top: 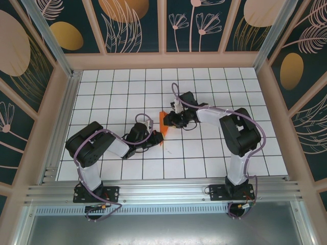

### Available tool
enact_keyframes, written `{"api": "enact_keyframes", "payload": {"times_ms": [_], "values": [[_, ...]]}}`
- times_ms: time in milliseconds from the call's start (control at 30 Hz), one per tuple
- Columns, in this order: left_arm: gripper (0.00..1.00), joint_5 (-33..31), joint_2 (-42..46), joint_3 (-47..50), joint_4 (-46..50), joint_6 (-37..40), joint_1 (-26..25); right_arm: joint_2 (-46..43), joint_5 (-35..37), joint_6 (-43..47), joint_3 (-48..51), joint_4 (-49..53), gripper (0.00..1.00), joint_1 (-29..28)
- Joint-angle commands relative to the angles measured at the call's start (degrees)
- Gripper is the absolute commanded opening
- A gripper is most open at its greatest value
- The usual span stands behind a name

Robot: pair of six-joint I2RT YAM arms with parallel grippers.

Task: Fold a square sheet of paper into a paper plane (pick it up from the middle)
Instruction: Fold the wing for the fifth time at the center of the table.

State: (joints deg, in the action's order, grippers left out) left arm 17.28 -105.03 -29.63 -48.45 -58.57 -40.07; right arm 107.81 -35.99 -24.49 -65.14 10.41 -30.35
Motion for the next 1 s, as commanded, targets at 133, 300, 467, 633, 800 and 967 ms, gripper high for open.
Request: {"api": "enact_keyframes", "payload": {"times_ms": [133, 300, 467, 633, 800, 967], "values": [[0.07, -4.0, 0.66, 1.37, 2.3, 0.82, 0.48, -0.87, 0.35, 2.69, 1.4, -0.12, 0.3, 0.2], [0.08, -3.16, 0.81, 1.35, 1.87, 0.73, 0.44, 0.63, 1.16, 4.38, 1.25, -0.38, 0.19, 0.17], [0.09, -2.3, 0.81, 1.31, 1.16, 0.63, 0.47, 2.79, 1.81, 5.32, 0.24, -0.86, 0.18, 0.11], [0.1, -1.56, 1.06, 1.02, 1.25, 0.82, 0.45, 4.22, 2.19, 5.84, -0.27, -1.25, 0.15, 0.11], [0.15, -0.64, 2.47, 0.49, 1.52, 1.0, 0.48, 4.97, 3.18, 6.21, -0.33, -1.04, 0.11, -0.14], [0.29, -2.79, 6.48, -0.56, 5.13, 2.32, 0.53, 4.72, 3.82, 6.64, -0.16, -0.35, 0.11, -0.24]]}}
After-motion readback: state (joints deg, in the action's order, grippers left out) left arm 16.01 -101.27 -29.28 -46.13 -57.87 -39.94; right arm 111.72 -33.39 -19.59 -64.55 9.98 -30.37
